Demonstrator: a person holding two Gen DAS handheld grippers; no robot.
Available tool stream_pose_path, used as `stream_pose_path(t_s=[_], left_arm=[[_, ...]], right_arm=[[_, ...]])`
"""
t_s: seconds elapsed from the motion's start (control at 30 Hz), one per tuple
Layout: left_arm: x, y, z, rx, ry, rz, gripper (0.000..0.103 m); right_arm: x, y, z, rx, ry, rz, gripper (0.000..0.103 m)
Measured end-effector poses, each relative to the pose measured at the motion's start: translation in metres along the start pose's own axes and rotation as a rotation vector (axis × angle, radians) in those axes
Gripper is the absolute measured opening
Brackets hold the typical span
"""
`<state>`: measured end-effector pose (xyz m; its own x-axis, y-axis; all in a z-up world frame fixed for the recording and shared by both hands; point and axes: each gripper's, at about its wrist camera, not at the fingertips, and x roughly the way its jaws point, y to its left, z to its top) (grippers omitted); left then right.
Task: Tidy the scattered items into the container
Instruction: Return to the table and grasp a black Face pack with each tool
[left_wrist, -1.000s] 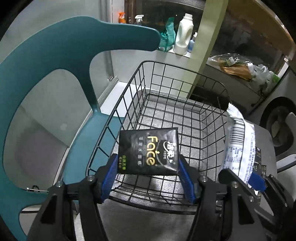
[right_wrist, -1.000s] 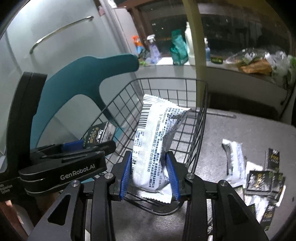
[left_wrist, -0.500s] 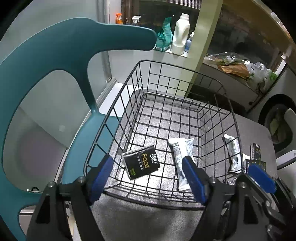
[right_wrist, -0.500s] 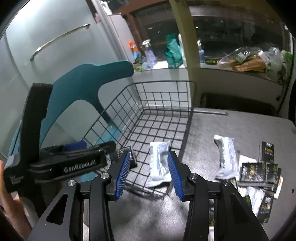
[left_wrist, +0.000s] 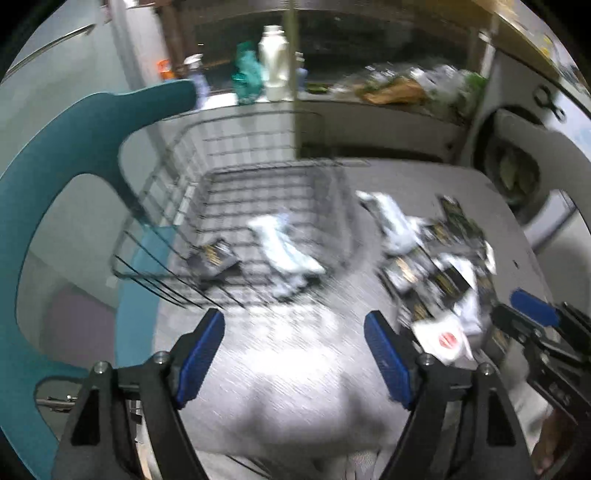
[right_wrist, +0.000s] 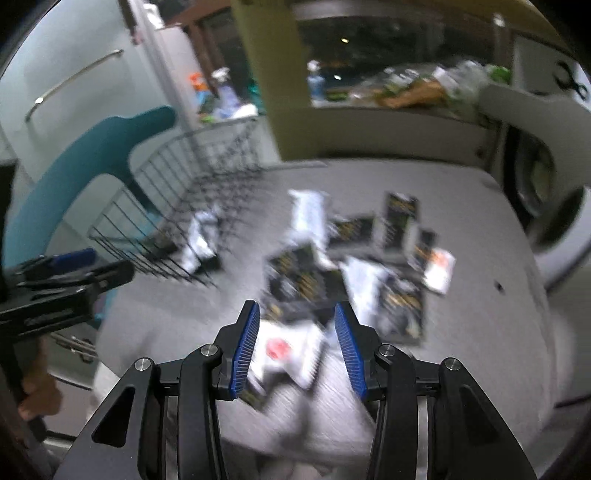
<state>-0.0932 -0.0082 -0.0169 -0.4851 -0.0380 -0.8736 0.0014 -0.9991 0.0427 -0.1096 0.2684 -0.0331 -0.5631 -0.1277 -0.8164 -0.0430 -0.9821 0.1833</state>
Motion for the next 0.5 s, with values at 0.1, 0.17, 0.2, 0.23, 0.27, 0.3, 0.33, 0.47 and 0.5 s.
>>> stream_pose_path(t_s=[0.1, 0.17, 0.2, 0.23, 0.27, 0.3, 0.33, 0.47, 0.5], left_arm=[[0.009, -0.028, -0.016, 0.049, 0.028, -0.013, 0.080], [0.025, -0.045, -0.027, 0.076, 0.074, -0.034, 0.080], [0.034, -0.053, -0.033, 0.083, 0.100, -0.044, 0.080], [0.041, -0.059, -0.037, 0.086, 0.119, -0.049, 0.080], [0.046, -0.065, -0.041, 0.089, 0.133, -0.056, 0.080], [0.051, -0.069, -0.044, 0.090, 0.144, -0.065, 0.080], [0.056, -0.075, -0.048, 0.094, 0.153, -0.069, 0.080], [0.067, -0.087, -0.053, 0.105, 0.177, -0.075, 0.080], [0.070, -0.089, -0.053, 0.108, 0.178, -0.074, 0.080]], right_arm=[[0.004, -0.022, -0.017, 0.057, 0.045, -0.028, 0.043], [0.013, -0.039, -0.030, 0.117, 0.081, -0.032, 0.044], [0.016, -0.046, -0.034, 0.137, 0.089, -0.034, 0.044], [0.020, -0.055, -0.038, 0.171, 0.100, -0.036, 0.044], [0.022, -0.058, -0.041, 0.189, 0.104, -0.033, 0.044], [0.025, -0.058, -0.041, 0.193, 0.107, -0.032, 0.044], [0.027, -0.061, -0.041, 0.196, 0.110, -0.035, 0.044], [0.036, -0.066, -0.043, 0.220, 0.116, -0.030, 0.044], [0.040, -0.063, -0.041, 0.224, 0.117, -0.036, 0.044]])
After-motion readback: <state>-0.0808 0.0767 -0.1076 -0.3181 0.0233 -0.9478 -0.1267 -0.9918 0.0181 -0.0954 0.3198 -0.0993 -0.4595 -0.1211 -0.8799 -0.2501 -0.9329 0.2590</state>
